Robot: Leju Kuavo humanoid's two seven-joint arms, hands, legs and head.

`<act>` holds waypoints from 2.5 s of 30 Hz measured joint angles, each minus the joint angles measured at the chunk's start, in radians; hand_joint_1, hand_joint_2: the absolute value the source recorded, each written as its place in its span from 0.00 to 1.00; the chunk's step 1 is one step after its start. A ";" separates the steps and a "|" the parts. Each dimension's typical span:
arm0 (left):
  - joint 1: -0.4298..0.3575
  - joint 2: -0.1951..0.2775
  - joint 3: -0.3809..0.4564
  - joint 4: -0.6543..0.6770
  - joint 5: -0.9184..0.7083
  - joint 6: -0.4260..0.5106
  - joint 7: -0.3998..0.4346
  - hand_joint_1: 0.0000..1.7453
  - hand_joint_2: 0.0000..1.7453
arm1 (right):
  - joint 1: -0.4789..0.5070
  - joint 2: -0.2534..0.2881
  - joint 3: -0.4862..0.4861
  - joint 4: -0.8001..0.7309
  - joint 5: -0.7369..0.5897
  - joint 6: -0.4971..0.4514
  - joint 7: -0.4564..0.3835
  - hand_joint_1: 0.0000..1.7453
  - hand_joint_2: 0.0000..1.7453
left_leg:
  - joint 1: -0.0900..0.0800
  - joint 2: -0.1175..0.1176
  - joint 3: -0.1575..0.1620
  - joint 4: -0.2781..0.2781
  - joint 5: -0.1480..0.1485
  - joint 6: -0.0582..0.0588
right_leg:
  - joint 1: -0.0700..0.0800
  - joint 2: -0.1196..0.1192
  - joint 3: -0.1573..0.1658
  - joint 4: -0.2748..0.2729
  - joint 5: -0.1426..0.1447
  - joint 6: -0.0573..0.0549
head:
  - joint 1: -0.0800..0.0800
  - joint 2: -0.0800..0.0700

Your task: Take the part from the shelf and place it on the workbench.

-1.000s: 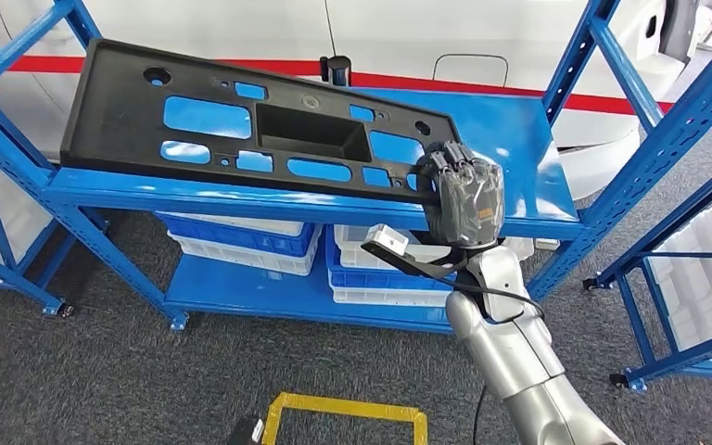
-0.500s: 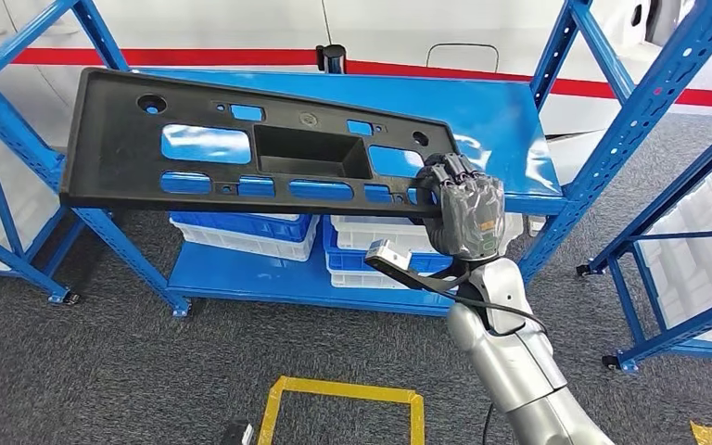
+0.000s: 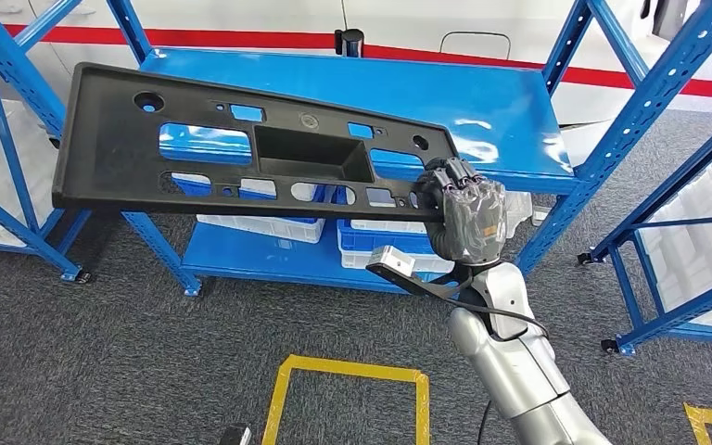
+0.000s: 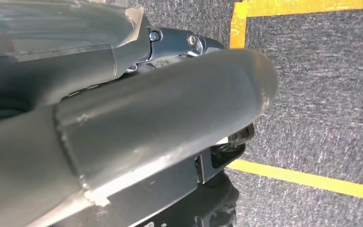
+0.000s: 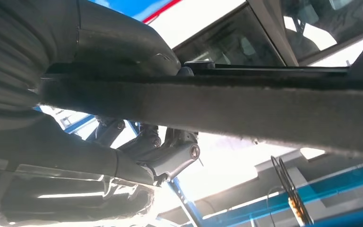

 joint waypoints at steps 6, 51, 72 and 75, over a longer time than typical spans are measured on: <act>0.005 0.004 0.002 0.002 -0.014 -0.002 -0.002 0.00 0.00 | 0.045 -0.011 0.001 -0.072 0.022 0.001 0.029 1.00 1.00 | 0.005 -0.006 -0.042 0.089 -0.078 -0.035 | -0.025 -0.006 -0.009 -0.038 0.033 -0.030 | -0.003 0.000; 0.015 -0.003 0.040 0.008 0.005 0.019 -0.015 0.00 0.00 | 0.045 -0.016 0.016 -0.140 0.051 0.055 0.037 1.00 1.00 | 0.030 -0.006 0.077 0.014 -0.080 -0.014 | -0.027 -0.007 -0.136 0.049 0.054 0.026 | -0.008 0.000; 0.014 0.009 0.053 0.008 -0.002 0.019 -0.020 0.00 0.00 | -0.001 0.008 0.040 -0.069 0.042 0.041 0.025 1.00 1.00 | 0.034 -0.007 -0.099 0.309 -0.143 -0.069 | -0.023 -0.005 -0.064 -0.009 0.064 -0.035 | -0.010 0.000; 0.013 0.008 0.053 0.007 -0.002 0.017 -0.017 0.00 0.00 | -0.003 0.008 0.040 -0.061 0.042 0.041 0.023 1.00 1.00 | 0.039 -0.008 0.052 0.122 -0.109 -0.065 | -0.021 -0.004 -0.099 0.003 0.086 -0.021 | -0.009 0.000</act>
